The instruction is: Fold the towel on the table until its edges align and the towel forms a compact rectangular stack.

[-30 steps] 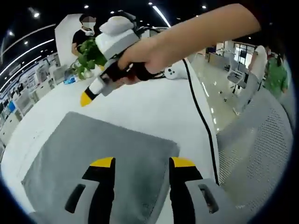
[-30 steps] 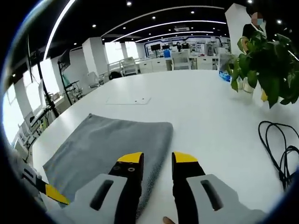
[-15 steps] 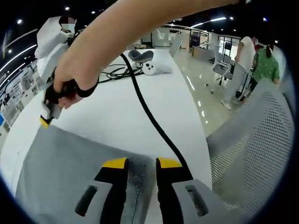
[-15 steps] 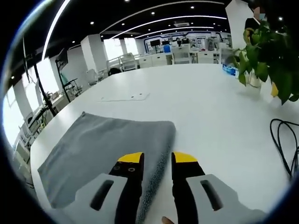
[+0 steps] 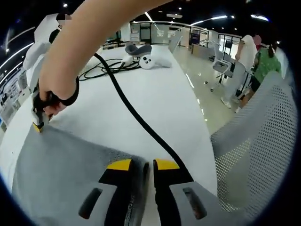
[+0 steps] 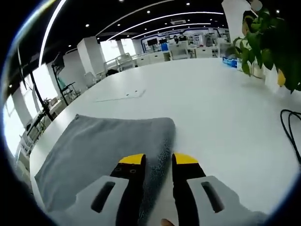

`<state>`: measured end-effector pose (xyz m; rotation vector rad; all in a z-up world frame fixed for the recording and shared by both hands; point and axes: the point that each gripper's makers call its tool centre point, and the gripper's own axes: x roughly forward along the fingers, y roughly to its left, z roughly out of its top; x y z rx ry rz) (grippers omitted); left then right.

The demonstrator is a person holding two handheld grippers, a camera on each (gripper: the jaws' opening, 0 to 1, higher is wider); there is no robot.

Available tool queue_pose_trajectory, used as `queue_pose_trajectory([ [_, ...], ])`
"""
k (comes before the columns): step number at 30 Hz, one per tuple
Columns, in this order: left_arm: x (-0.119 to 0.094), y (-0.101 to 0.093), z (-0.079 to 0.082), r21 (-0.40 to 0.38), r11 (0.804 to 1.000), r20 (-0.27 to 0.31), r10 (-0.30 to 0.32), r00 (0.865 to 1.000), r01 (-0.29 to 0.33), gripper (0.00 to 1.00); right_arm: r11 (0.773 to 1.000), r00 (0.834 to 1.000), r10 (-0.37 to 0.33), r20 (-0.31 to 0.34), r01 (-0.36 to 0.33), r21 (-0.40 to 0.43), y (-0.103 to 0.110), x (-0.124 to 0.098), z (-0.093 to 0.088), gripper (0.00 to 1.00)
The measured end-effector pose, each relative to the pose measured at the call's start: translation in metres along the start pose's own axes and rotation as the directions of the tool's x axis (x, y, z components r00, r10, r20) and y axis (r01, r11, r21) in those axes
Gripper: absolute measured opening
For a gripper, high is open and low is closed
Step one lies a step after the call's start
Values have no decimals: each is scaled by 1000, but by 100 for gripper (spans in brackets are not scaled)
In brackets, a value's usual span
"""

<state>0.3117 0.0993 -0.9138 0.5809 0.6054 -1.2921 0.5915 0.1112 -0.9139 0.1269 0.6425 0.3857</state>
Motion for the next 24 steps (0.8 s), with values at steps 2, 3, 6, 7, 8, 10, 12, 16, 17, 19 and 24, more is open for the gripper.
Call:
queue_pose_trajectory([
  [2,0,1,1,30,999,-4,17,1000,-17,16,1000,1000,-3,9,3,4,-1,0,3,17],
  [3,0,2,1,37,999,-3,22,1000,-22,15,1000,1000,-7,9,7,6,-2,1,5,17],
  [6,1,5,1,23,999,2,33,999,-33,13,1000,1000,-16,21,15,18,-6,4,10,17],
  [7,1,5,1,22,999,6,36,999,-36,13,999,999,-18,29,17,27,-7,6,12,17],
  [8,1,5,1,20,999,10,39,999,-39,12,999,999,-17,33,16,33,-7,7,13,17],
  [10,1,6,1,17,999,17,48,999,-48,11,999,999,-17,41,15,50,-6,8,14,15],
  [12,2,6,-1,48,998,17,48,999,-49,6,998,999,-7,41,4,58,-5,10,14,8],
  [16,3,8,-1,61,997,15,47,999,-48,4,997,999,14,48,-18,71,0,9,15,2],
  [17,4,8,-1,59,997,18,46,999,-47,4,997,998,22,53,-26,79,1,9,15,2],
  [19,3,8,0,48,998,25,45,999,-46,4,995,998,26,57,-31,90,1,7,16,2],
  [24,-1,9,0,-10,999,53,50,997,-49,3,991,996,47,73,-56,121,7,1,20,1],
])
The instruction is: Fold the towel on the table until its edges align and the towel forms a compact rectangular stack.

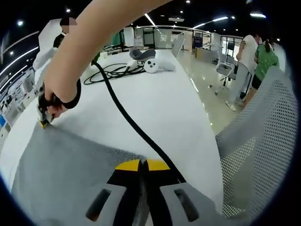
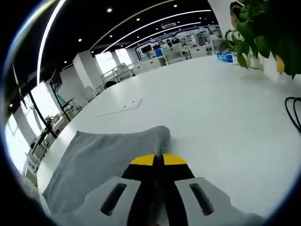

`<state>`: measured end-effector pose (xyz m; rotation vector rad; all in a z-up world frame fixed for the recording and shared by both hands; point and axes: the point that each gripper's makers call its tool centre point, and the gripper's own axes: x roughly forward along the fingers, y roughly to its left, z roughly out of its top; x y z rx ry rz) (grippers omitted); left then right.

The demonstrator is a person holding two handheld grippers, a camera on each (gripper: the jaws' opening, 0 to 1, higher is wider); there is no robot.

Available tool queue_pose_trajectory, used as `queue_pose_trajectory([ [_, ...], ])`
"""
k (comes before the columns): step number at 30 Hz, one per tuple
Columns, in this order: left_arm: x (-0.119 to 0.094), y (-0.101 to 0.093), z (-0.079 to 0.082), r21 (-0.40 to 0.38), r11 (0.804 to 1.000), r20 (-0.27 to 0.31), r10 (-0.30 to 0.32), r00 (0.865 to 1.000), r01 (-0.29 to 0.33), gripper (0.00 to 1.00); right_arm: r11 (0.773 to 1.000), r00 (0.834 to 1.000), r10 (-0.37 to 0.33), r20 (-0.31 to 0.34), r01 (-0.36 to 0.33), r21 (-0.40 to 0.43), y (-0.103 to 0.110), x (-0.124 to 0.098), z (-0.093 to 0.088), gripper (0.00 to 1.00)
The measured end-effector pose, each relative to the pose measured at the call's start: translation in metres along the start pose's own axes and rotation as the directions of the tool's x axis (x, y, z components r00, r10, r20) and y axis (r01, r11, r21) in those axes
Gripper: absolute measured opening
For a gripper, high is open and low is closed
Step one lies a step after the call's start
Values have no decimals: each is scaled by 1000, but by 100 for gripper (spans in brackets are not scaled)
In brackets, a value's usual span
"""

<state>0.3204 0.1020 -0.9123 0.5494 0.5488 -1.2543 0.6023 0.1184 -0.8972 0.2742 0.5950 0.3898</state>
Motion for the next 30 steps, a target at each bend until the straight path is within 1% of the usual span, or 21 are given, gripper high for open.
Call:
queue_pose_trajectory([
  [4,-3,0,4,-5,1000,10,-1,1000,1,3,999,1000,14,12,-14,31,2,-2,3,1],
  [5,-4,0,5,-10,1000,18,-11,1000,11,3,994,1000,14,18,-16,105,4,-2,4,1],
  [6,-6,0,6,-22,1000,24,-14,1000,14,3,989,999,23,23,-26,146,6,-2,5,1],
  [7,-8,2,8,-49,999,37,-11,999,12,3,988,999,32,27,-36,149,7,-2,7,1],
  [8,-10,3,9,-59,998,41,-8,999,11,3,990,999,31,29,-34,139,7,-3,9,1],
  [11,-17,6,15,-64,998,59,6,998,-3,3,992,998,52,35,-56,112,14,-4,15,1],
  [15,-22,7,17,-80,997,73,24,997,-18,3,990,997,64,53,-70,122,21,-10,23,1],
  [20,-35,9,20,-79,996,89,48,995,-41,3,989,996,72,61,-79,124,33,-18,29,1],
  [23,-43,11,23,-93,994,104,68,992,-58,3,989,995,78,66,-85,124,39,-20,33,1],
  [25,-47,12,24,-100,993,113,78,991,-66,3,989,994,82,69,-90,120,44,-22,35,1],
  [30,-59,16,26,-124,988,140,104,985,-86,3,988,993,92,74,-100,117,48,-19,44,1],
])
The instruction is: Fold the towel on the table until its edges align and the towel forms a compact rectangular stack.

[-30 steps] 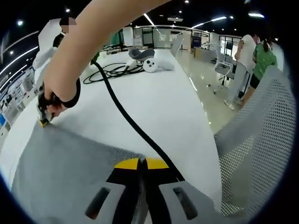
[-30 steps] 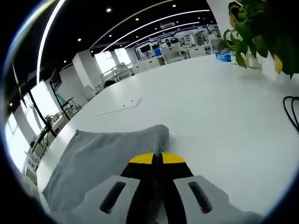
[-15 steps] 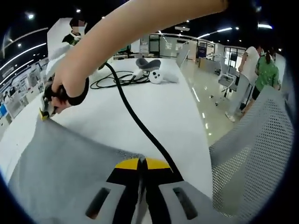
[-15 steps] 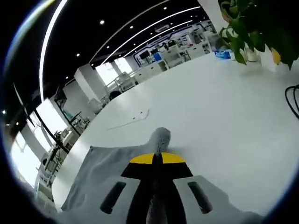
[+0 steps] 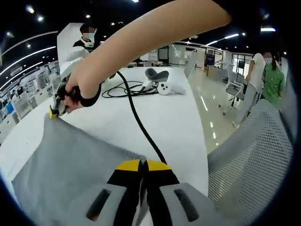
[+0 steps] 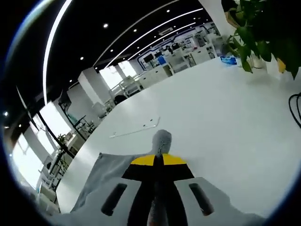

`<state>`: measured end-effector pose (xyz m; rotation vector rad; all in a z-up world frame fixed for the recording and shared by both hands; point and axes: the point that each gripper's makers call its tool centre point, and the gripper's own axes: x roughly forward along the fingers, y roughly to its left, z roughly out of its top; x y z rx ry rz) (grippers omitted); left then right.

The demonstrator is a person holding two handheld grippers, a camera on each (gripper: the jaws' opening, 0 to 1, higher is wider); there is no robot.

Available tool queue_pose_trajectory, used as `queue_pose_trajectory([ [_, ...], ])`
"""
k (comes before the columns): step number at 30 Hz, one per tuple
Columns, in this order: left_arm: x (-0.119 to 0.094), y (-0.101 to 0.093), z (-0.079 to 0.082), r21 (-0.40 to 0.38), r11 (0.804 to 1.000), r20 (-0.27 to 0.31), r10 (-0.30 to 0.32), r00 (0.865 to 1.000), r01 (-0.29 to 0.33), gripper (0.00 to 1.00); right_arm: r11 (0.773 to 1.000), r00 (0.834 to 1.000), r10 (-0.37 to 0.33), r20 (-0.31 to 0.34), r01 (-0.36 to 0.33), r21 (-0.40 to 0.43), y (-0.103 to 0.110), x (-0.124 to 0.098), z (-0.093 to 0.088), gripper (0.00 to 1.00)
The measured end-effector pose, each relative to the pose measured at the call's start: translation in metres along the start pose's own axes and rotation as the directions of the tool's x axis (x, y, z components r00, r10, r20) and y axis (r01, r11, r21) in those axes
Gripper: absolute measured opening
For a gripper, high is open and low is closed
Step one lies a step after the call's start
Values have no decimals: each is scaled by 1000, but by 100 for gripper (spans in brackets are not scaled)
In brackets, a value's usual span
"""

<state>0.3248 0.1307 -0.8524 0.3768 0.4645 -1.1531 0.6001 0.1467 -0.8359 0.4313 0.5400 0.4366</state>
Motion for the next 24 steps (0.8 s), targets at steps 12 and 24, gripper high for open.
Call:
queue_pose_trajectory([
  [12,-40,22,14,-172,980,113,125,986,-104,3,998,999,32,16,-31,-54,37,3,17,1],
  [24,-89,39,11,-222,957,134,221,966,-188,3,996,999,37,23,-35,-82,77,7,23,1],
])
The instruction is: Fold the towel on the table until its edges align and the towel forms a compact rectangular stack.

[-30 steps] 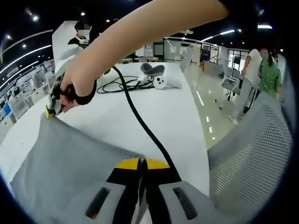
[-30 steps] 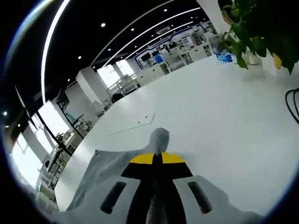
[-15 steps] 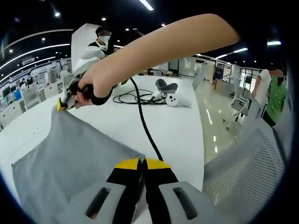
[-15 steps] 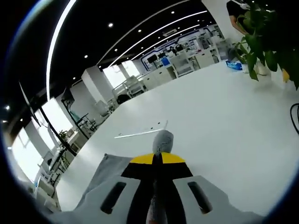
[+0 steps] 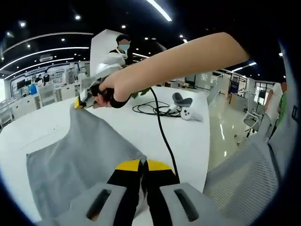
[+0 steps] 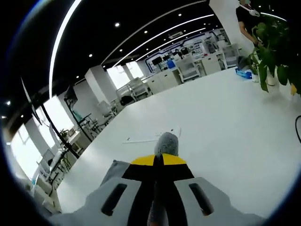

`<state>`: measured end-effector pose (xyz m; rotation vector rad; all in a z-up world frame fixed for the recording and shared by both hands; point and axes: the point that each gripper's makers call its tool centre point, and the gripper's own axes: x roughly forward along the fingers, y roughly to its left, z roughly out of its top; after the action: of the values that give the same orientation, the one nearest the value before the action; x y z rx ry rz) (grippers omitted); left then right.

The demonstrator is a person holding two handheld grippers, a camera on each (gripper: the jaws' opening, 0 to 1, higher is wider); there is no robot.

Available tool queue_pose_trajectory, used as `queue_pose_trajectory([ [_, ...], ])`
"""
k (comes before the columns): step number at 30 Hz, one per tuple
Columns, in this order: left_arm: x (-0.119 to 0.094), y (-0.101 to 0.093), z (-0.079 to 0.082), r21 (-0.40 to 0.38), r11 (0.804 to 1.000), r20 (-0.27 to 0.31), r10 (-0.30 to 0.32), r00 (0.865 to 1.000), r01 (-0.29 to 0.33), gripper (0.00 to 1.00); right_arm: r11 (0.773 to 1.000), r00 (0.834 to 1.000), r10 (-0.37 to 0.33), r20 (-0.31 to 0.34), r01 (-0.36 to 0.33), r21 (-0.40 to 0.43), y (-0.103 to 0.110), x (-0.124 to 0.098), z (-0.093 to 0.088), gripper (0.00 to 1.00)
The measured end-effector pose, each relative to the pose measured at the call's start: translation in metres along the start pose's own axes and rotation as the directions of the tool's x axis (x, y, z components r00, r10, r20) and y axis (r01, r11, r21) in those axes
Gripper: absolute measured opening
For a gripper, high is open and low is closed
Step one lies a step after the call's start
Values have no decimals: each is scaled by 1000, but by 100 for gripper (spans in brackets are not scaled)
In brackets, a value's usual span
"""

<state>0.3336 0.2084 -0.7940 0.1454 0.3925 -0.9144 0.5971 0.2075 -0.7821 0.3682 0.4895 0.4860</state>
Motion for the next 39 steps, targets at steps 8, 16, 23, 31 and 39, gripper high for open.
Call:
queue_pose_trajectory([
  [8,-26,22,-2,-93,994,12,54,998,-52,3,1000,1000,7,-3,-7,-22,24,7,2,1],
  [16,-53,39,-5,-163,979,29,128,991,-122,3,999,1000,10,-8,-10,-34,41,15,1,1],
  [23,-71,45,-7,-195,966,33,180,983,-170,3,999,1000,20,-9,-20,-39,59,26,-2,1],
  [31,-95,62,-16,-267,939,0,226,974,-218,3,998,999,38,-19,-39,-52,86,43,-7,1],
  [39,-115,80,-31,-290,928,-32,234,972,-233,3,997,998,52,-24,-53,-63,101,62,-9,1],
])
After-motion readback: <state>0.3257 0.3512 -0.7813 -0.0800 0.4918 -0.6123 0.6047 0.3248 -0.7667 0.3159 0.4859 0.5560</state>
